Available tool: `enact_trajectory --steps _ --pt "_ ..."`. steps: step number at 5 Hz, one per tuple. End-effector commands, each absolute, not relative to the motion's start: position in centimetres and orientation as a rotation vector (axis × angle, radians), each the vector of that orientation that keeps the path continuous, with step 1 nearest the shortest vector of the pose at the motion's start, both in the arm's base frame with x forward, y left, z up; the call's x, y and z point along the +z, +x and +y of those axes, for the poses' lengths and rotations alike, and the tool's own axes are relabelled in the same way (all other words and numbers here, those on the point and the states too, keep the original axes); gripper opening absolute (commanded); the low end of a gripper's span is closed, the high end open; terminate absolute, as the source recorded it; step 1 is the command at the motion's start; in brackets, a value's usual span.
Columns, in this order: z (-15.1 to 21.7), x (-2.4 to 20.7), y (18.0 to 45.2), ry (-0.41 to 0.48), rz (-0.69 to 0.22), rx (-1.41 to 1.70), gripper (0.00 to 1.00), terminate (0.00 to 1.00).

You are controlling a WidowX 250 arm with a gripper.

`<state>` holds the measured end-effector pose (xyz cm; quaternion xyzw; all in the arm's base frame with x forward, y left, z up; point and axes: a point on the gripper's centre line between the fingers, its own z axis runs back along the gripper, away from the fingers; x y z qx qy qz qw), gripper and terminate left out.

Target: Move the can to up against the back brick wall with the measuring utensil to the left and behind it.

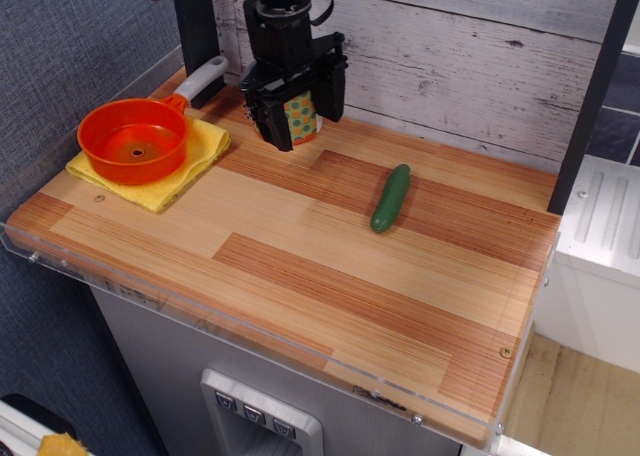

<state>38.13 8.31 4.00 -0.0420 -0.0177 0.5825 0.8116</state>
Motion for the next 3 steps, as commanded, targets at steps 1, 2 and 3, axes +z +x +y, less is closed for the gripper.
enact_trajectory --steps 1,2,3 --pt "8.0 6.4 38.0 -0.128 -0.092 1.209 1.0 0.0" --pt "6.8 7.3 37.9 -0.108 -0.101 1.159 1.0 0.0" --pt "5.5 8.0 37.5 -0.111 -0.097 1.056 1.0 0.0"
